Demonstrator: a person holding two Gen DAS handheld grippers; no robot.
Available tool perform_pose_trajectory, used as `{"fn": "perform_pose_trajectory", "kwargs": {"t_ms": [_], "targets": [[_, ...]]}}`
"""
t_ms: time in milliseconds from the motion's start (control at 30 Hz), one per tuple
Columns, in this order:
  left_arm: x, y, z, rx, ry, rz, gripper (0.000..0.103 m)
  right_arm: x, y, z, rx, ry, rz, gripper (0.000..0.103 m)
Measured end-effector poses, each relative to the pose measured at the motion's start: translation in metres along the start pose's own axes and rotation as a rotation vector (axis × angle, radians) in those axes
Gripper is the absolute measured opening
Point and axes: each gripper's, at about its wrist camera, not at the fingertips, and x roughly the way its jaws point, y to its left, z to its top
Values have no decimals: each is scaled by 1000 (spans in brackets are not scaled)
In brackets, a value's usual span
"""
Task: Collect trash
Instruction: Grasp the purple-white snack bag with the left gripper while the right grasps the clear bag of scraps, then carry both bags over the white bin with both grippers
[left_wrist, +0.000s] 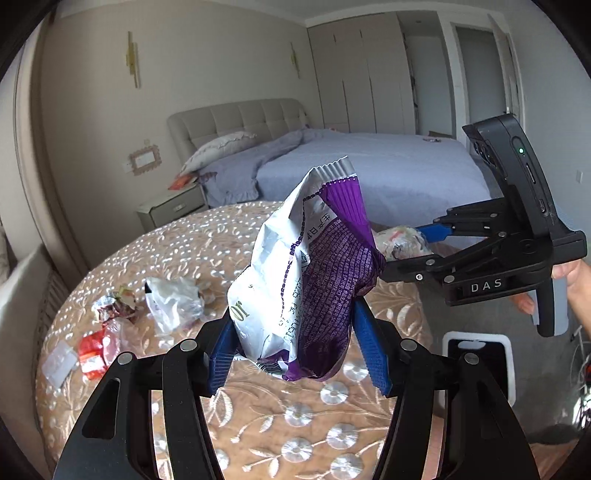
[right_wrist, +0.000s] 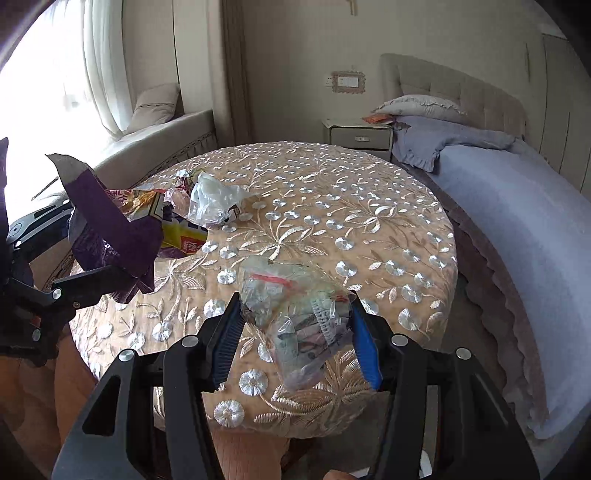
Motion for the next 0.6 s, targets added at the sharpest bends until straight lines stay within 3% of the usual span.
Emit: {"fn": "perform_pose_trajectory", "kwargs": {"t_ms": [333,600], "targets": [[38,-121,-25,121,87,-265,58,-66,-49,-94,166,29,-143,56],[96,-199,-59,177,261,-445,58,-89,-88,-172,341,117,-210,56]]}}
